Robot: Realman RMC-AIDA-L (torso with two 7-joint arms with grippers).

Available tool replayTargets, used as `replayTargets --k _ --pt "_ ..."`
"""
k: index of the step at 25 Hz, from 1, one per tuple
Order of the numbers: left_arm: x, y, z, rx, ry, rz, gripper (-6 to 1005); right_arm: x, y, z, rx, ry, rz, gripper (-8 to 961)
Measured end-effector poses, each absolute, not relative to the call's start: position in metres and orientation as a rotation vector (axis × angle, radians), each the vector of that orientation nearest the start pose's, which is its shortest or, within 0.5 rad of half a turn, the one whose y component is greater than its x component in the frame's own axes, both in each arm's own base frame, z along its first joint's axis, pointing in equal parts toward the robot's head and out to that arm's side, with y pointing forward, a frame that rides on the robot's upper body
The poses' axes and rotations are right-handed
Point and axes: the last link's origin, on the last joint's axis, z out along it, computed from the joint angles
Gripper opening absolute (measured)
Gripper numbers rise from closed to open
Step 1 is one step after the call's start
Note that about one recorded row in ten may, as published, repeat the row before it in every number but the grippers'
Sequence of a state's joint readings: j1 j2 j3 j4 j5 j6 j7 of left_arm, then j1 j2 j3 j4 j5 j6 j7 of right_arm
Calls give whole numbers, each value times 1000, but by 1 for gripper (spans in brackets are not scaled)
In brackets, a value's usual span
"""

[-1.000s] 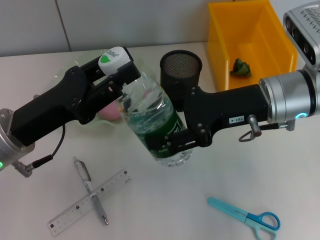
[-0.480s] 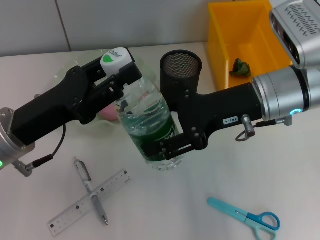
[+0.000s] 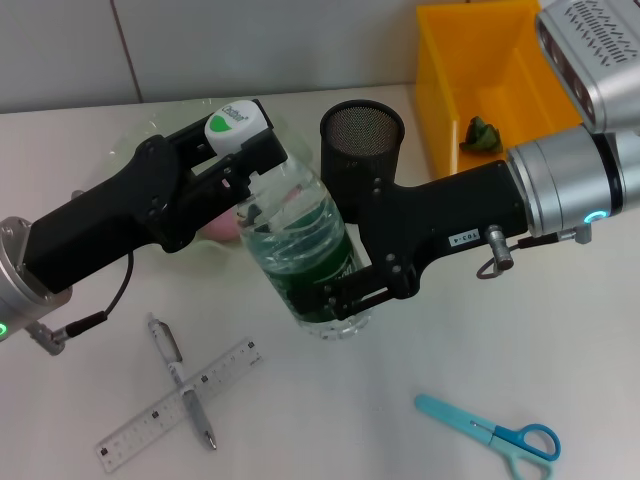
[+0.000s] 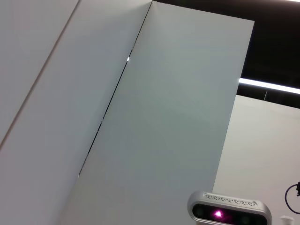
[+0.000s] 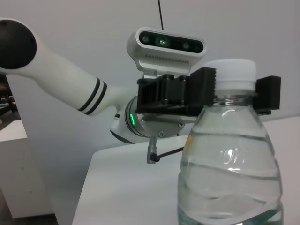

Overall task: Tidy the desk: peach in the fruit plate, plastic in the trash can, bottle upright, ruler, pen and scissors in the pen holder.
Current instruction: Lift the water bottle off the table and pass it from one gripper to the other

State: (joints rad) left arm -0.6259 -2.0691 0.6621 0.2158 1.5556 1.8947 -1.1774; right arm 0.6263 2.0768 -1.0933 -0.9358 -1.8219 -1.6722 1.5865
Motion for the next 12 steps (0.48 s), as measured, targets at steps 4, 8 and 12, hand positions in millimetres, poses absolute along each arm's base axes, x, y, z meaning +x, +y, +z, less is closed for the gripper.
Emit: replayTargets --k 4,8,12 --pt "-198 305 -7 -2522 -527 -1680 439 151 339 -6 -3099 203 662 773" --pt "-198 305 -7 -2523 -527 -1676 439 150 339 -4 -3100 203 635 773" --pt "-198 306 -7 -2524 -527 -1673 439 149 340 -3 -3099 201 623 773"
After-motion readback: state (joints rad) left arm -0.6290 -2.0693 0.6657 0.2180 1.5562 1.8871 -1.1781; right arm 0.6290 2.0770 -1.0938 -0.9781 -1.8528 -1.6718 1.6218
